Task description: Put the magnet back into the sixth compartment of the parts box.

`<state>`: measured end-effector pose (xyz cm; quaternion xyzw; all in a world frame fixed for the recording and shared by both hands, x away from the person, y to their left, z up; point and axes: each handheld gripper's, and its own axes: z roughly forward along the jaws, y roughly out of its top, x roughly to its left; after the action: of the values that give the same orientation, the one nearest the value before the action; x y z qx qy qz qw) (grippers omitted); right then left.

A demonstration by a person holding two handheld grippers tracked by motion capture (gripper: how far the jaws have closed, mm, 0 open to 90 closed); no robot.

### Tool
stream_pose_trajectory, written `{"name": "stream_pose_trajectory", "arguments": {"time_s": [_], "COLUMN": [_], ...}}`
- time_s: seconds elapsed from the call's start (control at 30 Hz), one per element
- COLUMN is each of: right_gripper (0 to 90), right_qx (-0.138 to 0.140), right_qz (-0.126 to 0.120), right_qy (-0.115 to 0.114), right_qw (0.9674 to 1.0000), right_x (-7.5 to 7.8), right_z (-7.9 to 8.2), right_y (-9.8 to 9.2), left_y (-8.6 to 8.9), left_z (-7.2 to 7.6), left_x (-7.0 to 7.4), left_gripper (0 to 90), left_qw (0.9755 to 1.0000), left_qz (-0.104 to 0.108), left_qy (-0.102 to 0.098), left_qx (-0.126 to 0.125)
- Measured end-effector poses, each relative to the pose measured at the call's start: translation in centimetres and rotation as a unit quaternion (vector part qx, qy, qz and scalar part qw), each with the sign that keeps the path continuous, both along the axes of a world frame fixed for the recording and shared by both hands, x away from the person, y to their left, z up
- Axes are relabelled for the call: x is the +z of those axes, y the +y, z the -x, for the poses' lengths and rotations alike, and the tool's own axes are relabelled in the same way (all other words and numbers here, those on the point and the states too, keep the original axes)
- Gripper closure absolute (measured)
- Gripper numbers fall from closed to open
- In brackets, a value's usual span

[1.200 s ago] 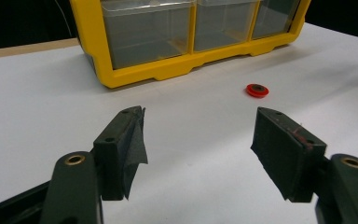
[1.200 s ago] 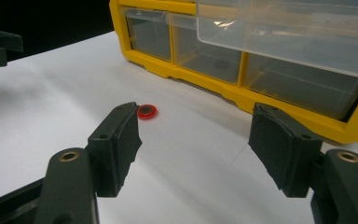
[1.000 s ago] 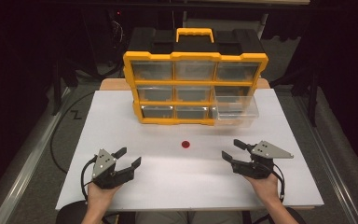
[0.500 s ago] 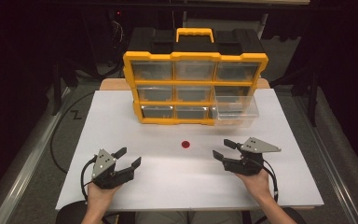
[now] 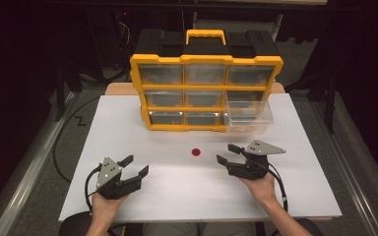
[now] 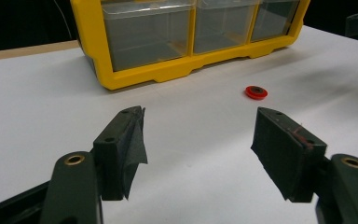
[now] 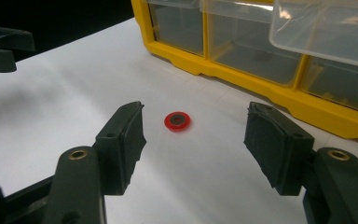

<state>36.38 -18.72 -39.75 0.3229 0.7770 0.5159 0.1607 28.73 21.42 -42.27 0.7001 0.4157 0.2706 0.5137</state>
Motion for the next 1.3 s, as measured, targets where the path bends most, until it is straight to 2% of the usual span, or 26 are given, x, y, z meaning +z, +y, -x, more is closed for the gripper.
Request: {"name": "stream_pose_trajectory", "arguments": {"time_s": [0.13, 0.3, 0.5, 0.73, 0.93, 1.03, 1.1, 1.3], "right_gripper": [39.1, 40.8, 42.4, 44.6, 46.4, 46.9, 47.5, 48.9], "right_qx": [0.000, 0.002, 0.014, 0.021, 0.031, 0.038, 0.046, 0.050], "right_qz": [0.007, 0.028, 0.067, 0.095, 0.129, 0.155, 0.165, 0.178], "right_qy": [0.010, 0.040, 0.066, 0.078, 0.093, 0.095, 0.106, 0.125], "right_qw": [0.9999, 0.9988, 0.9954, 0.9922, 0.9869, 0.9826, 0.9794, 0.9747], "right_x": [0.1, 0.2, 0.4, 0.8, 1.2, 1.4, 1.4, 1.5], "right_z": [-0.3, -0.9, -1.6, -2.0, -2.5, -2.8, -3.0, -3.6], "right_y": [0.5, 1.3, 2.5, 3.2, 4.1, 4.8, 5.1, 5.9], "left_y": [0.0, 0.0, 0.0, 0.0, -0.1, -0.1, -0.1, 0.0], "left_z": [0.0, 0.1, 0.1, 0.1, 0.1, 0.1, 0.1, 0.1], "left_x": [0.0, 0.0, 0.0, 0.0, 0.0, 0.0, 0.0, 0.1], "left_gripper": [34.1, 34.0, 34.0, 33.8, 33.6, 33.6, 33.4, 33.4], "left_qw": [1.0000, 1.0000, 1.0000, 1.0000, 1.0000, 1.0000, 1.0000, 1.0000], "left_qz": [0.001, 0.000, 0.001, -0.001, 0.001, 0.001, 0.002, 0.002], "left_qy": [-0.001, -0.003, -0.003, -0.003, -0.003, -0.003, -0.004, -0.007], "left_qx": [0.000, -0.001, -0.001, -0.003, -0.002, -0.002, -0.002, -0.002]}}
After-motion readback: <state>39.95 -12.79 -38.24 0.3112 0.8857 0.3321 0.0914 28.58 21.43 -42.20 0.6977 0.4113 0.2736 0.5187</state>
